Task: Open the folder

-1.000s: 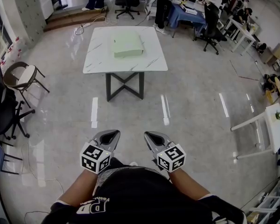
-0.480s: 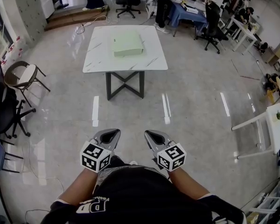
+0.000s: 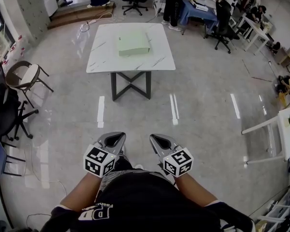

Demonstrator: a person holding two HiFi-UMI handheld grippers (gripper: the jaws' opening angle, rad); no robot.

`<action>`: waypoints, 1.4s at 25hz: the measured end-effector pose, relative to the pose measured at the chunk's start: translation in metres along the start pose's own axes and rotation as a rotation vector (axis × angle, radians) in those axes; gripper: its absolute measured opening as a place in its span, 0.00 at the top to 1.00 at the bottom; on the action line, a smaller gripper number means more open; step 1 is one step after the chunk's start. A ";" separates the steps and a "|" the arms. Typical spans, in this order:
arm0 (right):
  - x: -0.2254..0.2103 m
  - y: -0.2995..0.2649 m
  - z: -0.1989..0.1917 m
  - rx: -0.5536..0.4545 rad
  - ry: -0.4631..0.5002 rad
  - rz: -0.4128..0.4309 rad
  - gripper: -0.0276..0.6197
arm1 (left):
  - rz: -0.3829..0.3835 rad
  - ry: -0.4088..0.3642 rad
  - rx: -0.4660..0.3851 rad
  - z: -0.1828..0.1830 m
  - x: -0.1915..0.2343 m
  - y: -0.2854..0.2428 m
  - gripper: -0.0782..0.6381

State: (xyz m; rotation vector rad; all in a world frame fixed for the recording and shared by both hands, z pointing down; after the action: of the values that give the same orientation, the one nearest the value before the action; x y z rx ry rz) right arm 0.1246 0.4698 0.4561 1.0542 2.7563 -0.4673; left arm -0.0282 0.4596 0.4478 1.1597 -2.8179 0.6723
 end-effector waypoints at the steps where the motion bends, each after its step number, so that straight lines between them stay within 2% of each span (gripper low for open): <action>1: -0.001 -0.001 0.000 0.001 -0.001 0.000 0.96 | -0.002 0.002 0.001 0.000 0.000 0.000 0.81; 11: -0.009 -0.023 -0.002 0.022 -0.008 0.009 0.96 | -0.004 0.025 0.015 -0.006 0.020 -0.013 0.81; 20: -0.032 -0.063 0.002 0.055 -0.030 0.001 0.96 | -0.014 0.055 0.040 -0.002 0.058 -0.039 0.81; 35: -0.083 -0.154 0.063 0.067 0.004 -0.003 0.96 | -0.021 0.046 -0.013 0.071 0.152 -0.096 0.81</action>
State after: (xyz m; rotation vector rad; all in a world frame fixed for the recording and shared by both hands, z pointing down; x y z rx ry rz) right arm 0.0844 0.2880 0.4540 1.0668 2.7640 -0.5618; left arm -0.0628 0.2698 0.4477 1.1546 -2.7649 0.6698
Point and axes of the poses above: the fingertips, and each gripper's own axes: y backward along the fingers, x to its left, z out of its top, the point moved 3 cm from there along y, backward along the fingers, and after that the axes turned 3 degrees about -x, right-handed, at the moved point
